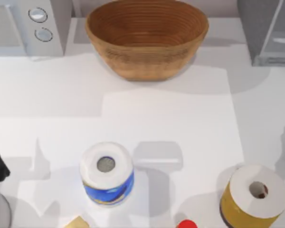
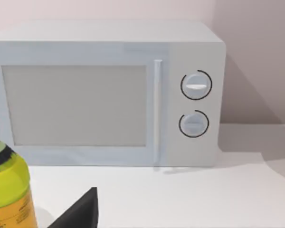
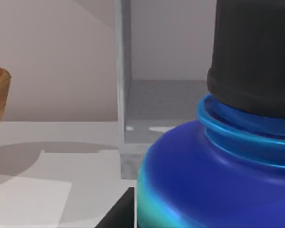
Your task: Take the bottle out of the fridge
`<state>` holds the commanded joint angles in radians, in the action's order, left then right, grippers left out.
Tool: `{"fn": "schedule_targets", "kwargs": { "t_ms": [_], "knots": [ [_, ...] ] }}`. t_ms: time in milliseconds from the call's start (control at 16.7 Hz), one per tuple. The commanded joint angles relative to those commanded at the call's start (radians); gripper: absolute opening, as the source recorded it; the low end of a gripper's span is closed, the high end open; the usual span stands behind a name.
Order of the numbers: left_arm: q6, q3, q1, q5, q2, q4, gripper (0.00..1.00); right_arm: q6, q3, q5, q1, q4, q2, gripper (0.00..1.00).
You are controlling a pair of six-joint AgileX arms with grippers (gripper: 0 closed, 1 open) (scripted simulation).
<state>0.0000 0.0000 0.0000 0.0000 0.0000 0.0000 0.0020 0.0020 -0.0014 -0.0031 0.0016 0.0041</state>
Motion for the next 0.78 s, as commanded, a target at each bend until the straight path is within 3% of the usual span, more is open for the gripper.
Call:
{"fn": "schedule_targets", "kwargs": {
  "t_ms": [360, 780],
  "knots": [
    [0.000, 0.000, 0.000, 0.000, 0.000, 0.000, 1.00, -0.019, 0.097, 0.069, 0.147, 0.209, 0.214, 0.00],
    [0.000, 0.000, 0.000, 0.000, 0.000, 0.000, 1.00, -0.030, 0.258, 0.289, 0.470, 0.838, 0.898, 0.00]
  ]
}}
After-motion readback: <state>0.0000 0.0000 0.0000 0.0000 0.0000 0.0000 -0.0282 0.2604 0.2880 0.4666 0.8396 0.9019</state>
